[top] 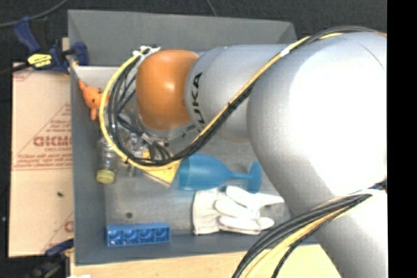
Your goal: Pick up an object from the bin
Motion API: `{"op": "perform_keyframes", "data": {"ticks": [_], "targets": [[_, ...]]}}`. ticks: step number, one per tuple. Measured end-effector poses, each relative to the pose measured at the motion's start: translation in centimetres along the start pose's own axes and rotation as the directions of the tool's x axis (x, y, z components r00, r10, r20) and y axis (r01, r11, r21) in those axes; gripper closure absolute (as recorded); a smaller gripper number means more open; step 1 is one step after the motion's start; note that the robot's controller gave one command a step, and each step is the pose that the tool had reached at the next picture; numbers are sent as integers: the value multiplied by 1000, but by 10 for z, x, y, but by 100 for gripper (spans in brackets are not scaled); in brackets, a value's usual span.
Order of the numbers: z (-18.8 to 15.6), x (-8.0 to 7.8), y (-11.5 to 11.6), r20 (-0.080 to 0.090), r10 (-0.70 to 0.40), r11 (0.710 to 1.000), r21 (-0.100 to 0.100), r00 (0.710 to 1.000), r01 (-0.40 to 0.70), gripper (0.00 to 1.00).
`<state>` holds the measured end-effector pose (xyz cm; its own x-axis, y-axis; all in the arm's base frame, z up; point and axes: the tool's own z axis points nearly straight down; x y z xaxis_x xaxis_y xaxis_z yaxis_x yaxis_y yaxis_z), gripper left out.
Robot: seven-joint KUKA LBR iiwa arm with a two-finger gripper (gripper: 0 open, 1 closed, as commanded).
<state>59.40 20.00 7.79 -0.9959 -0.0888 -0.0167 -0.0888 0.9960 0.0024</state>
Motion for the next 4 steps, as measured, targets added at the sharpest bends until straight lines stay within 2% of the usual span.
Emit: {"op": "perform_keyframes", "data": {"ticks": [1, 2, 3, 4], "targets": [[-3, -37, -50, 3, 135, 991, -4, 991, -135, 100], [1, -51, -76, 5, 115, 993, 2, 993, -115, 100], [7, -37, -92, 7, 176, 984, -7, 984, -176, 100], [7, -37, -92, 7, 176, 984, -7, 984, -176, 100]]}}
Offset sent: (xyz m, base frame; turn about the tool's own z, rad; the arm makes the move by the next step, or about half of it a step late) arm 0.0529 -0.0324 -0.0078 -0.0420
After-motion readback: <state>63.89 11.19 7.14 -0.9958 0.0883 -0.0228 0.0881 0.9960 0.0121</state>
